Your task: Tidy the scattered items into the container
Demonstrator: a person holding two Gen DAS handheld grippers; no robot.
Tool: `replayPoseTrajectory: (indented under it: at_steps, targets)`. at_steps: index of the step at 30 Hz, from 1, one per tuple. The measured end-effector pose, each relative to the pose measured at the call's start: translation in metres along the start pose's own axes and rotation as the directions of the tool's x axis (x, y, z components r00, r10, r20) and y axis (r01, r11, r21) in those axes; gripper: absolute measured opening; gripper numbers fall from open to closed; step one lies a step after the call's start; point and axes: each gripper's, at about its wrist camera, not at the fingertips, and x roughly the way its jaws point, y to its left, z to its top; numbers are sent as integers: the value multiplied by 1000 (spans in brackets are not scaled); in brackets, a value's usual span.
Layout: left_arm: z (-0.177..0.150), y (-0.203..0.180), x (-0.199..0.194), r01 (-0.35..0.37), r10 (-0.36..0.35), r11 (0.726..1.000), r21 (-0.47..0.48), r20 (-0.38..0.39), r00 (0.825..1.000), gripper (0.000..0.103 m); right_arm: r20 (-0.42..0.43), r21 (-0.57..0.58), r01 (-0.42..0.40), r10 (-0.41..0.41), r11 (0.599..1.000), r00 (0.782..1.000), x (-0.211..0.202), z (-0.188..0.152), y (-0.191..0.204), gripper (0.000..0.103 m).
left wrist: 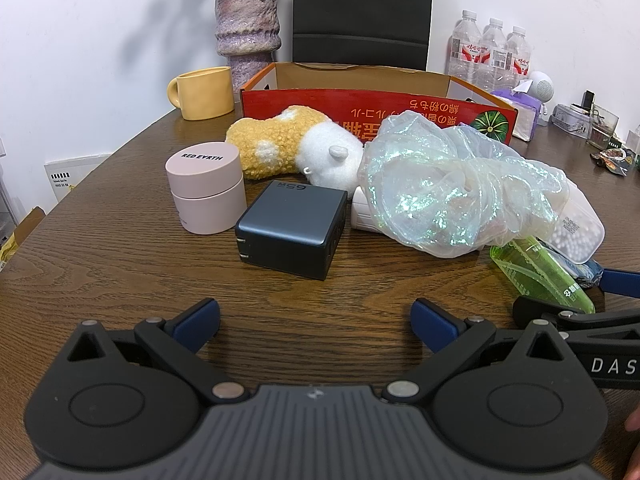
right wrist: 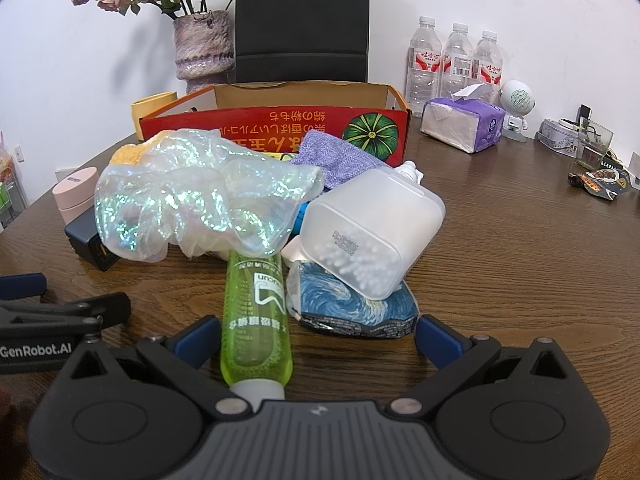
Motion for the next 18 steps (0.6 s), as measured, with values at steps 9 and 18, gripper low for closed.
replayPoseTrajectory:
  at_steps: [9,18]
  targets:
    - [-1,1,1,0,0,1000,0,0,1000,103,0,0,0,0,1000,1000,0,0,0,103]
    - [-1,1,1,0,0,1000,0,0,1000,103,0,0,0,0,1000,1000,0,0,0,103]
